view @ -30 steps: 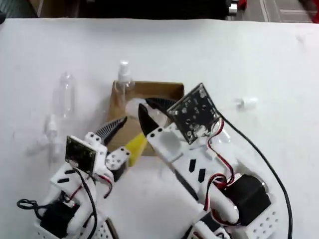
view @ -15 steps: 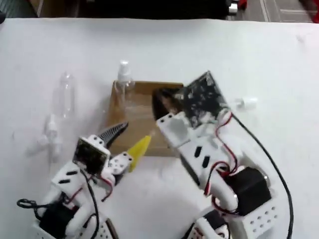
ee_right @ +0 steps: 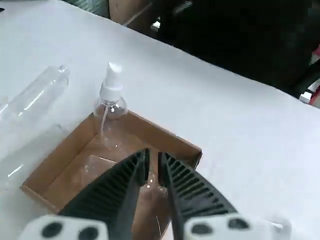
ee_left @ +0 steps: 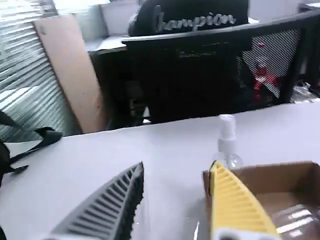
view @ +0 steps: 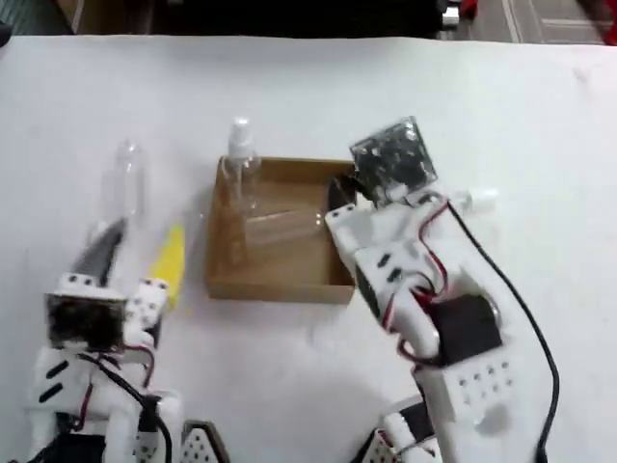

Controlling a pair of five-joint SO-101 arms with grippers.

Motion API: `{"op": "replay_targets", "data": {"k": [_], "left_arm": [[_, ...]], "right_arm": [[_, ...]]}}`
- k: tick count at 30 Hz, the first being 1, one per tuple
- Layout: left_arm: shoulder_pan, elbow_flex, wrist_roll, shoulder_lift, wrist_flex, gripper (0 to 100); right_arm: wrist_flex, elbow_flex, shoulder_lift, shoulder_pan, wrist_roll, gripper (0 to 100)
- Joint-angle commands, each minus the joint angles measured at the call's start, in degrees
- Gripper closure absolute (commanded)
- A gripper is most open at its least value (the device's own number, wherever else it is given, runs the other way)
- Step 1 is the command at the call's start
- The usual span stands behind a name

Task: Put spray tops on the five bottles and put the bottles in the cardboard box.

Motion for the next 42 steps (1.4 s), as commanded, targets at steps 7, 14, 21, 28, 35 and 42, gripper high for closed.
{"op": "replay_targets", "data": {"k": [7, 14, 21, 28, 35, 42], "left_arm": [[-17.36, 12.75, 17.41, 0.22, -20.75, 80], [-21.41, 13.8, 23.03, 0.22, -21.45, 80], [-21.05, 13.89, 22.95, 0.22, -21.36, 80], [-20.97, 13.89, 23.21, 0.22, -21.36, 80], [-20.88, 14.51, 23.21, 0.22, -21.71, 80], [-18.77, 14.77, 22.95, 0.22, -21.71, 80]], "right_arm": [[13.23, -22.42, 32.22, 0.75, -20.57, 97.8], [23.52, -35.34, 47.43, 0.75, -38.24, 81.7], [23.43, -37.36, 54.11, 0.75, -44.92, 83.7], [16.92, -36.92, 56.22, 1.19, -47.21, 84.3], [11.12, -37.19, 61.49, 2.15, -54.33, 83.9], [9.45, -37.45, 67.12, 3.47, -54.68, 83.9]]}}
